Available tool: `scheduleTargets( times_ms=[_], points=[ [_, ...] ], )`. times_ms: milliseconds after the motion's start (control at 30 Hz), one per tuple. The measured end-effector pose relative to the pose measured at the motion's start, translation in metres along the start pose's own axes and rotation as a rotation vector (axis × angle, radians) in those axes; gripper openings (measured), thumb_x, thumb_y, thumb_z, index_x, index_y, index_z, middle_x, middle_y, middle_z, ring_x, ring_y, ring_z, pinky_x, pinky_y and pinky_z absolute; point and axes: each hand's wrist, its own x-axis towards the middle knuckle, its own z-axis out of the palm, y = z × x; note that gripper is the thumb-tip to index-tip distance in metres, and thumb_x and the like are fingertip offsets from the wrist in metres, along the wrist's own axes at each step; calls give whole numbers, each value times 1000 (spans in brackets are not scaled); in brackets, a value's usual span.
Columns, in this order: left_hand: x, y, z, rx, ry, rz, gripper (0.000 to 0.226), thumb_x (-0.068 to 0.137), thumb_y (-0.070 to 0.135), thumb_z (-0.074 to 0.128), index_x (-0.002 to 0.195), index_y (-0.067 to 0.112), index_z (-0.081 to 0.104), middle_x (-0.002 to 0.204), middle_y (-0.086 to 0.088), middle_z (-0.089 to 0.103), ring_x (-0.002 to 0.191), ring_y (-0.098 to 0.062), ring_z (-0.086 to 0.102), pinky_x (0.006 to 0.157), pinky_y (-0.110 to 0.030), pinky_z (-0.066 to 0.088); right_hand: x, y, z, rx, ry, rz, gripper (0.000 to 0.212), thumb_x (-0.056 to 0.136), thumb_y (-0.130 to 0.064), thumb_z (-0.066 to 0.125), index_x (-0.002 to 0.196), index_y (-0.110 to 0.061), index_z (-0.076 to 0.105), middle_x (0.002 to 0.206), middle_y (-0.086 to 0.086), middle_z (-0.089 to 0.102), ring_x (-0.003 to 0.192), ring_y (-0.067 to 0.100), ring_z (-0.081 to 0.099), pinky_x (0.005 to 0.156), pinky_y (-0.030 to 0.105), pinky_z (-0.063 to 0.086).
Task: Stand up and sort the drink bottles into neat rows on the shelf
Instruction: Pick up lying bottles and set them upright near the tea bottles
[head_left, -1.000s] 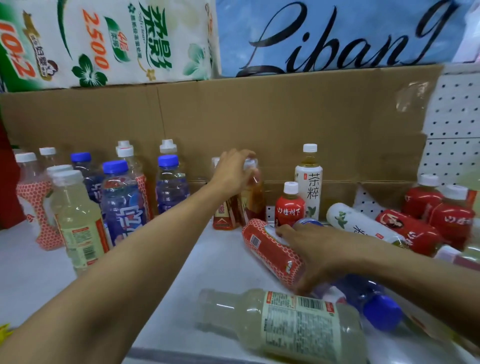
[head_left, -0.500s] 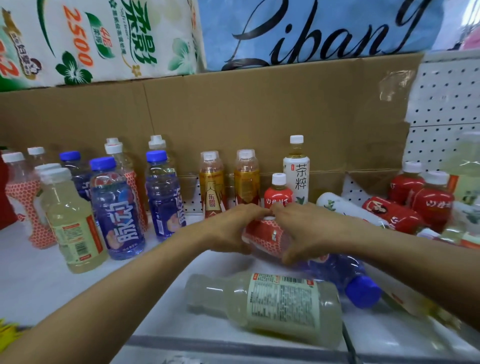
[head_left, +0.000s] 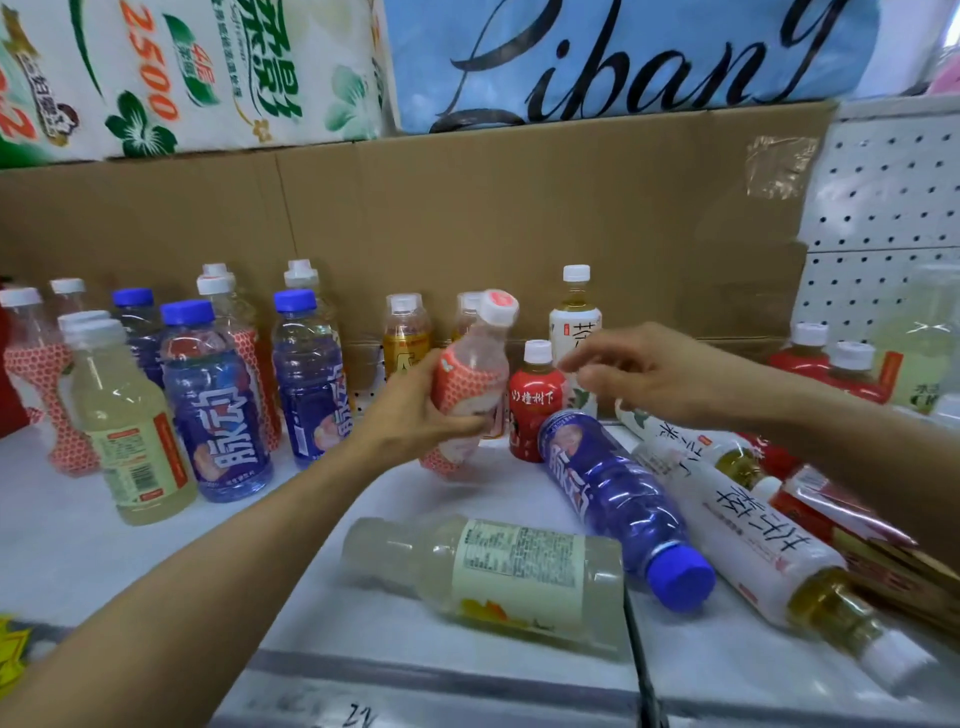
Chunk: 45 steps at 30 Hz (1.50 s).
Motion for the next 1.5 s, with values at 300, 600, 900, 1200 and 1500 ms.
scheduleTargets(
  times_ms=[300, 600, 900, 1200, 1500],
  points=[
    [2, -14, -9, -331, 141, -334, 64, 83, 29, 77, 137, 22, 43, 131, -7, 61, 119, -32, 59, 92, -59, 53, -20, 2, 36, -51, -130, -77, 24, 92, -37, 61, 116, -37, 64, 110, -23, 63, 99, -4, 58, 92, 27, 49],
    [-50, -2, -4, -257, -5, -207, 66, 92, 33, 66, 146, 18, 32, 124, 8, 51, 115, -14, 53, 104, -39, 42, -54, -13, 36, -367, -238, 193, 54, 90, -51, 58, 136, -26, 46, 127, 4, 53, 109, 18, 53, 92, 31, 42],
    [-108, -22, -42, -100, -563, -61, 63, 69, 48, 82, 126, 35, 59, 120, 18, 64, 112, 1, 58, 98, -23, 45, -84, -25, 56, -410, -174, 323, 75, 91, -48, 57, 151, -24, 20, 134, 8, 43, 116, 25, 52, 93, 32, 42],
    [-122, -28, -66, -270, -308, 34, 39, 61, 33, 88, 95, 25, 70, 96, 10, 68, 90, -8, 65, 81, -28, 49, -102, -33, 80, -572, 3, 394, 60, 85, -35, 62, 128, -13, 27, 104, 6, 33, 79, 30, 60, 58, 33, 39],
    [-102, 6, -105, -457, 121, 120, 45, 64, 22, 82, 105, 20, 65, 86, 3, 69, 78, -13, 67, 70, -28, 59, -97, -46, 62, -438, 192, 291, 37, 81, -25, 64, 104, -12, 38, 99, 3, 35, 76, 27, 52, 61, 35, 41]
  ],
)
